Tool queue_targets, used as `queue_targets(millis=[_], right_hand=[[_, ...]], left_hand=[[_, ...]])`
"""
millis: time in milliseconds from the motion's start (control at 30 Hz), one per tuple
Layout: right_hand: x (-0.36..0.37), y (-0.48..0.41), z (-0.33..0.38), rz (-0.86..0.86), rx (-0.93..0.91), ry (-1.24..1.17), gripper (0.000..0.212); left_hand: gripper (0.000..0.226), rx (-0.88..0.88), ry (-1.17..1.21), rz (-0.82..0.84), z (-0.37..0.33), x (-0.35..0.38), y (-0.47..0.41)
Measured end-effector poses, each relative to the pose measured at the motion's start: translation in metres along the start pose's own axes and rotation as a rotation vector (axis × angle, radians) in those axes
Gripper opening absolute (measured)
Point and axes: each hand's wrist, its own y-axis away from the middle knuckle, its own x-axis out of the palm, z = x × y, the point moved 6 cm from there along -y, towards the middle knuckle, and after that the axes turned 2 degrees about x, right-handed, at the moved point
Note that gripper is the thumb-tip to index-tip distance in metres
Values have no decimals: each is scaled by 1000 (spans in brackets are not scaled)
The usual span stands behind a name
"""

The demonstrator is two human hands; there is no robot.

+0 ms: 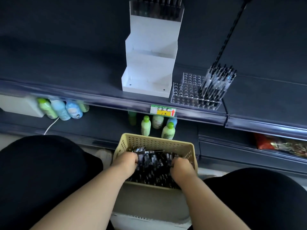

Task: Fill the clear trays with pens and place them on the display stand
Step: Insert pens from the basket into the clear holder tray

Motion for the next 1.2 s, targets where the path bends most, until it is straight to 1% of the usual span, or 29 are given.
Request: queue_targets(millis=[67, 133, 233, 300, 400, 533, 667, 733, 833, 933, 1033, 1100, 1133, 1200], right_hand=[[13, -1, 1, 41, 28, -11, 23], [15, -4, 1, 37, 56, -19, 23], [15, -10, -3, 43, 114, -35, 24], [15, -14, -7, 69, 166, -70, 28], [19, -22, -11, 124, 227, -150, 31], [25, -31, -14, 191, 220, -147, 31], [27, -33, -19, 190, 261, -217, 29], [26, -33, -18, 193, 257, -246, 25], [18, -29, -18, 184, 222, -206, 19], [9, -23, -21, 183, 179, -127, 21], [3, -15, -22, 201, 142, -99, 22], [0, -7, -19, 216, 112, -143, 15], [0, -3, -18, 230, 96, -178, 16], [-3, 4, -14, 239, 56, -234, 18]], left_hand=[[20, -19, 7, 48, 3, 13, 3], [21, -23, 24, 67, 5, 20, 4], [26, -32, 60, 68, 6, 26, -1], [30, -65, 81, 59, 6, 29, -7], [36, -117, 49, 70, 6, 33, -13], [28, -171, -11, 131, 5, 38, -18], [30, -220, -46, 200, 7, 40, -18], [32, -207, -23, 201, 5, 39, -18], [32, -194, 27, 172, 1, 33, -16], [32, -155, 63, 147, -2, 23, -13], [23, -74, 121, 106, -3, 18, -10], [13, -19, 172, 56, -4, 15, -6], [9, 7, 220, 23, -5, 14, -4], [15, 45, 337, -36, -8, 12, 1]])
